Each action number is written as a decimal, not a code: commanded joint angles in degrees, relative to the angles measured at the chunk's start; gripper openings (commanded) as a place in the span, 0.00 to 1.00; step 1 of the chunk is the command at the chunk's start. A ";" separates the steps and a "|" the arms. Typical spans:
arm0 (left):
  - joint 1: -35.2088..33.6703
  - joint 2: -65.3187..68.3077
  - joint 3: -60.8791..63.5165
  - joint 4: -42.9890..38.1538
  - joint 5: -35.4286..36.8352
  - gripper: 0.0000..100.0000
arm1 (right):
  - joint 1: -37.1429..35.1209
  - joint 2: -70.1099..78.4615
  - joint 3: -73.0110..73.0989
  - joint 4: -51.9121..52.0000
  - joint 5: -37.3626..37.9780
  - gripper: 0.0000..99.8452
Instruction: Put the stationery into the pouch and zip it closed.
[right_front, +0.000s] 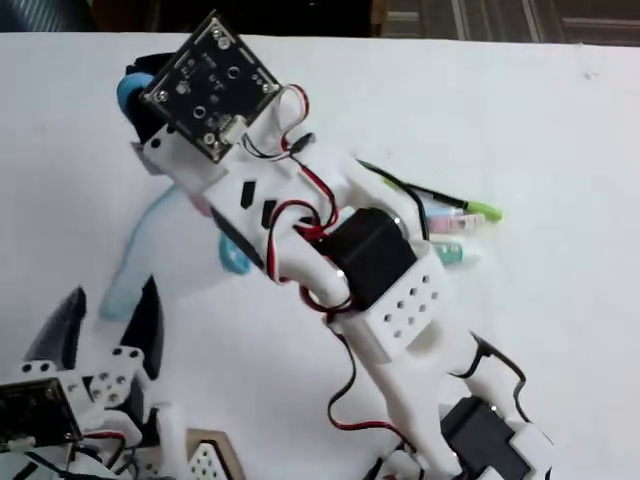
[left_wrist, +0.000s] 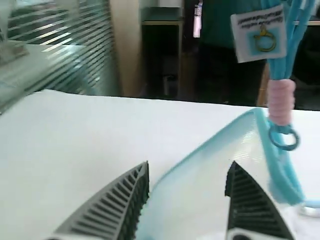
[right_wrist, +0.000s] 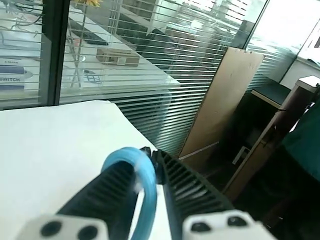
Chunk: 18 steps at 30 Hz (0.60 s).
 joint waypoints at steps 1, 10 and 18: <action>8.13 2.59 0.35 -0.88 0.44 0.26 | -0.57 0.57 -2.29 -1.54 0.53 0.02; 20.53 33.89 -15.30 4.13 10.11 0.26 | -0.22 1.27 -2.29 -3.30 0.53 0.02; 22.99 40.57 -23.30 7.56 16.70 0.26 | 1.71 1.27 -2.20 -3.30 0.35 0.02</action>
